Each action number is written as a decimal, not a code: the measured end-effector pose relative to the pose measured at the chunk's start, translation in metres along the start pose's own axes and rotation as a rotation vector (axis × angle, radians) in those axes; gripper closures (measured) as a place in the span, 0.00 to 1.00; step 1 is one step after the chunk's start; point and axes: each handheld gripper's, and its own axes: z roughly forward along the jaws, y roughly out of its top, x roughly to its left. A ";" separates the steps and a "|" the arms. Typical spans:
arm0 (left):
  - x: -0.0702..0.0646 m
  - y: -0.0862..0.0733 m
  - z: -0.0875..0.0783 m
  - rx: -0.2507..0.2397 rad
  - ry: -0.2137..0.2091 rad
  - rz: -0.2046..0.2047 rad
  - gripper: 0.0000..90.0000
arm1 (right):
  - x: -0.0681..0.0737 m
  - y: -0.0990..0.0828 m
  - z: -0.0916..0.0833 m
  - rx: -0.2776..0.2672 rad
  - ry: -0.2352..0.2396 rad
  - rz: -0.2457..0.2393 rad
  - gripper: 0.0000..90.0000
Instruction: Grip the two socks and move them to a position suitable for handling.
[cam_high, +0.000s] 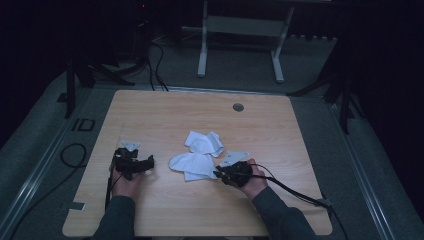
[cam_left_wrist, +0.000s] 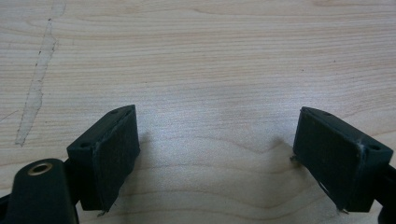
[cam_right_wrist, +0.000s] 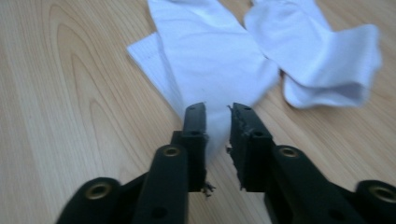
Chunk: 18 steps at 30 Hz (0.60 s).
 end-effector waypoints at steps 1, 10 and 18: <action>0.000 0.000 0.000 0.000 -0.002 0.002 0.16 | 0.002 0.003 0.005 -0.007 0.015 0.002 0.77; -0.001 -0.001 -0.002 0.005 -0.008 0.010 0.17 | 0.016 0.023 0.025 0.021 0.019 -0.064 0.65; -0.001 -0.001 -0.002 0.005 -0.009 0.011 0.17 | 0.012 0.022 0.045 0.081 0.019 -0.071 0.65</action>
